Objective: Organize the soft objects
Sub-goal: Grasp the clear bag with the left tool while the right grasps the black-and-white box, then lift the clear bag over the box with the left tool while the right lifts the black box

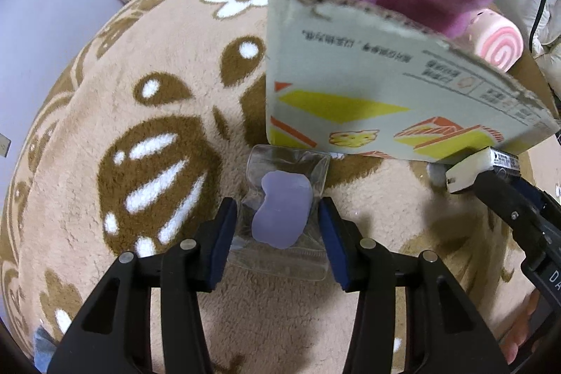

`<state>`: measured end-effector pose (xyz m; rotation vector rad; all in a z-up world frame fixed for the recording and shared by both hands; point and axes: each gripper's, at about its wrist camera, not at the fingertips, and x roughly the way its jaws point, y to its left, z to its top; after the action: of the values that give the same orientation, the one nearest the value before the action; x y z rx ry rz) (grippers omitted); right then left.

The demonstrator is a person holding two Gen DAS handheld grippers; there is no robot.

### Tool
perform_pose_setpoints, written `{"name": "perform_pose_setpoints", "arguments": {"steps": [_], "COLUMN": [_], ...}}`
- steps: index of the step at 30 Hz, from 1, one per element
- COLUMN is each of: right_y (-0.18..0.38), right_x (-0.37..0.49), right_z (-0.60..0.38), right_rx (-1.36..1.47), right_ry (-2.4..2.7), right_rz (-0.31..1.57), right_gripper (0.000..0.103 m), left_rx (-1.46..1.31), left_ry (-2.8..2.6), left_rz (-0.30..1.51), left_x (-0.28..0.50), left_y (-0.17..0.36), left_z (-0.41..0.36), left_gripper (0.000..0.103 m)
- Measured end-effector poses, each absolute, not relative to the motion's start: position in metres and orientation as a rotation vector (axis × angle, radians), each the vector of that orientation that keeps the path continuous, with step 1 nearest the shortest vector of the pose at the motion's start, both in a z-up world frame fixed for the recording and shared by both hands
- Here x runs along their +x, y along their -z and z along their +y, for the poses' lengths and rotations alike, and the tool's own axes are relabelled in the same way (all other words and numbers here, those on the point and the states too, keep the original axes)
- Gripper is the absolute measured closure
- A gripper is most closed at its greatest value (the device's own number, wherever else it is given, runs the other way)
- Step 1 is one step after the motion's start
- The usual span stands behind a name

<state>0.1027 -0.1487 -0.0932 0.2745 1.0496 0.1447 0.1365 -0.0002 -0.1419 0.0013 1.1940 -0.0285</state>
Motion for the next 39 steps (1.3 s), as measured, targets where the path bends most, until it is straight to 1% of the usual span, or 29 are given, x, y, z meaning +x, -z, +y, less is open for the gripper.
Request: {"name": "perform_pose_setpoints", "arguments": {"steps": [8, 16, 27, 33, 39], "right_y": [0.073, 0.050, 0.009, -0.010, -0.018], "right_x": [0.090, 0.075, 0.054, 0.055, 0.060], "right_z": [-0.149, -0.144, -0.144, -0.150, -0.161], "right_rx": [0.273, 0.264, 0.208, 0.202, 0.218], "right_ry": [-0.163, -0.186, -0.162, -0.154, -0.144], "right_rz": [0.988, 0.916, 0.729, 0.649, 0.610], "right_gripper": [0.036, 0.036, 0.036, 0.036, 0.036], "left_rx": [0.018, 0.009, 0.045, 0.056, 0.090], "left_ry": [0.039, -0.024, -0.012, 0.028, 0.069], "left_rz": [1.088, 0.852, 0.546, 0.507, 0.459], "left_x": [0.118, 0.084, 0.053, 0.057, 0.072], "left_y": [0.111, 0.058, -0.001, -0.013, -0.022], "left_z": [0.001, 0.009, 0.001, -0.003, -0.010], "left_gripper": [0.057, 0.057, 0.057, 0.057, 0.056]}}
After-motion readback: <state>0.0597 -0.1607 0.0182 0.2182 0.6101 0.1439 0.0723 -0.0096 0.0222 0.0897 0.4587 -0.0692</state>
